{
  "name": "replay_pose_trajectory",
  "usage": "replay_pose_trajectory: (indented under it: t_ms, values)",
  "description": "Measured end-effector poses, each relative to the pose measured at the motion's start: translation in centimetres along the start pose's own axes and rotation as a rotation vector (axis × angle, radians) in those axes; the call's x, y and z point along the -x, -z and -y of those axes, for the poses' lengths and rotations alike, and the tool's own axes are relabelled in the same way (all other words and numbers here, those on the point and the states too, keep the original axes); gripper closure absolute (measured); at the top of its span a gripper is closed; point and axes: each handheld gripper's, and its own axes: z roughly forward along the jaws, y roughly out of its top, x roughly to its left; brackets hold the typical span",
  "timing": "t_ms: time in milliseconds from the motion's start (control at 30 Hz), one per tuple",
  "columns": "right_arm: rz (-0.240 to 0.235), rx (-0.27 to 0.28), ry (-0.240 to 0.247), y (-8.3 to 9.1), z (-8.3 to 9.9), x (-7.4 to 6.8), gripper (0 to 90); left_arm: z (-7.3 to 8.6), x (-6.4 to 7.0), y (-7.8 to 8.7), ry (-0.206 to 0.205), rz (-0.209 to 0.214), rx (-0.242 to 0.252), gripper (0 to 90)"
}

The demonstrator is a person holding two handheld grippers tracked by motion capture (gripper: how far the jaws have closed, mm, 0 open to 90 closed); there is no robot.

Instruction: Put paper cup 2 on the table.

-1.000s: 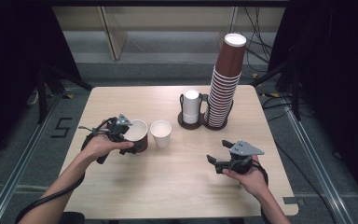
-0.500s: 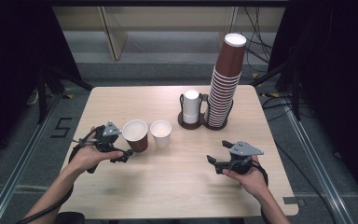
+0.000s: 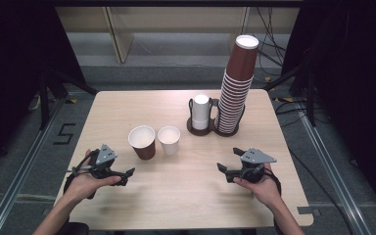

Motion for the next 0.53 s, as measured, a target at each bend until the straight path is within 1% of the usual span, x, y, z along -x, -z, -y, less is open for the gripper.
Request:
replay_pose_trajectory:
  t_ms: [33,67,133,167,200,233,267,300,333,367,400,433,467,533]
  values:
    - [-0.007,-0.015,0.003,0.1,0.0,0.0,14.7,0.4,0.0,0.0,0.009,-0.007,0.010,0.0]
    - [-0.008,-0.016,0.008,0.1,0.0,0.1,14.7,0.8,0.2,-0.1,0.032,-0.002,0.029,0.0]
    - [-0.009,-0.017,0.011,0.0,0.0,0.1,14.7,1.4,0.4,-0.2,0.063,-0.005,0.066,0.0]
    - [-0.015,-0.015,0.009,0.0,0.1,0.1,14.7,1.6,0.5,-0.2,0.072,-0.007,0.077,0.0]
    - [-0.012,-0.001,0.023,-0.2,0.1,0.2,14.7,1.8,0.6,-0.2,0.088,-0.010,0.101,0.0]
    - [-0.019,-0.005,0.036,-0.2,0.1,0.2,14.7,1.9,0.6,-0.1,0.091,-0.007,0.109,0.0]
    - [-0.011,-0.006,0.006,-0.2,0.2,0.0,14.7,1.9,0.7,0.0,0.090,-0.008,0.121,0.0]
    - [-0.016,-0.015,0.004,-0.2,0.2,-0.1,14.7,2.0,0.8,0.1,0.093,-0.016,0.131,0.0]
    - [-0.023,-0.024,0.015,-0.1,0.2,0.0,14.7,2.1,0.9,0.1,0.087,-0.026,0.134,0.0]
    - [-0.027,-0.019,0.015,-0.2,0.3,0.0,14.6,2.2,1.0,0.1,0.081,-0.028,0.137,0.0]
    - [-0.015,-0.005,0.032,-0.2,0.3,0.1,14.5,2.2,1.0,0.0,0.075,-0.031,0.135,0.0]
    - [-0.016,-0.014,0.018,-0.2,0.4,0.1,14.4,2.3,1.1,0.0,0.062,-0.033,0.123,0.0]
    - [-0.016,-0.004,0.019,-0.3,0.5,0.1,14.4,2.3,1.1,-0.1,0.055,-0.037,0.118,0.0]
    - [-0.021,-0.014,0.015,-0.3,0.6,0.1,14.3,2.3,1.1,-0.2,0.045,-0.034,0.117,0.0]
